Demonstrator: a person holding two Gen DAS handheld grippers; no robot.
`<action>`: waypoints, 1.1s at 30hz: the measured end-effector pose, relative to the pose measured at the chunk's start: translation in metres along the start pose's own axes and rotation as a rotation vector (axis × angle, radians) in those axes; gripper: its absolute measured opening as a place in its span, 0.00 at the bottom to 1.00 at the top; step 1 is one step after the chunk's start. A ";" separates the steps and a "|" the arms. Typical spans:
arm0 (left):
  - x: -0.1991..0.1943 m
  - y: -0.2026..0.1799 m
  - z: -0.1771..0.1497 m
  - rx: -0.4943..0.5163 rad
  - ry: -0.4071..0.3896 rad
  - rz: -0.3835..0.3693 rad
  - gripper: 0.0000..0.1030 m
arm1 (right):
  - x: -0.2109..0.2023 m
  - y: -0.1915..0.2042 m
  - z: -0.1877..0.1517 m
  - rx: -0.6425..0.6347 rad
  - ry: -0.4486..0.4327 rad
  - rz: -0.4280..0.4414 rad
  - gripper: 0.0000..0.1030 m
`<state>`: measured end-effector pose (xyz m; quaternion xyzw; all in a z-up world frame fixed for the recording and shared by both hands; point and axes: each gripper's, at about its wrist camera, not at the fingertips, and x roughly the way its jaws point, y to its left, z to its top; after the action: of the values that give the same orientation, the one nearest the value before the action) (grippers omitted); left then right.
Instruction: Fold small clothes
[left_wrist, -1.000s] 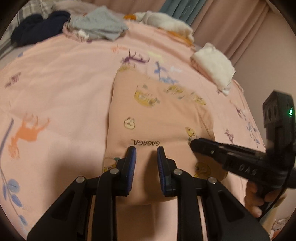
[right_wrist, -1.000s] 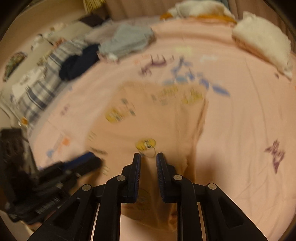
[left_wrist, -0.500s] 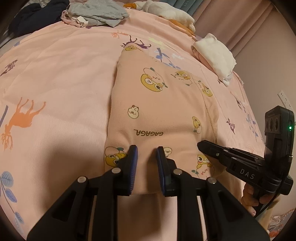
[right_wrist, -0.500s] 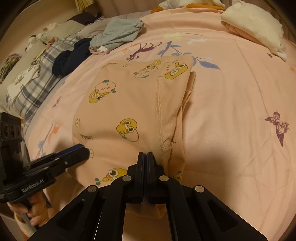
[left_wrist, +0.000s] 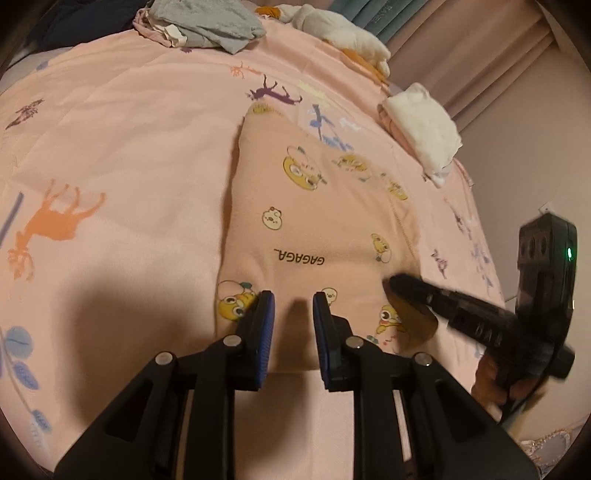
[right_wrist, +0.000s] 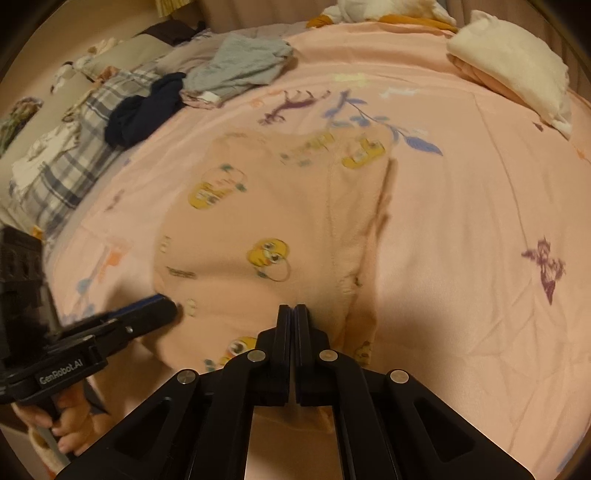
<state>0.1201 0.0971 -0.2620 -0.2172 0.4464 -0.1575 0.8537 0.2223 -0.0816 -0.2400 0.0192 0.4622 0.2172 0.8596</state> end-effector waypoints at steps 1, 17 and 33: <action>-0.004 -0.002 0.000 0.021 -0.011 0.013 0.20 | -0.004 0.000 0.007 0.000 -0.024 0.005 0.00; 0.020 -0.002 -0.003 0.058 0.098 -0.029 0.21 | 0.042 -0.050 0.045 0.196 -0.020 -0.087 0.00; 0.022 -0.003 -0.002 0.070 0.111 -0.027 0.24 | 0.043 -0.041 0.044 0.104 -0.066 -0.159 0.00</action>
<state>0.1305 0.0838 -0.2762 -0.1839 0.4841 -0.1962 0.8326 0.2930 -0.0941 -0.2577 0.0341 0.4445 0.1234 0.8866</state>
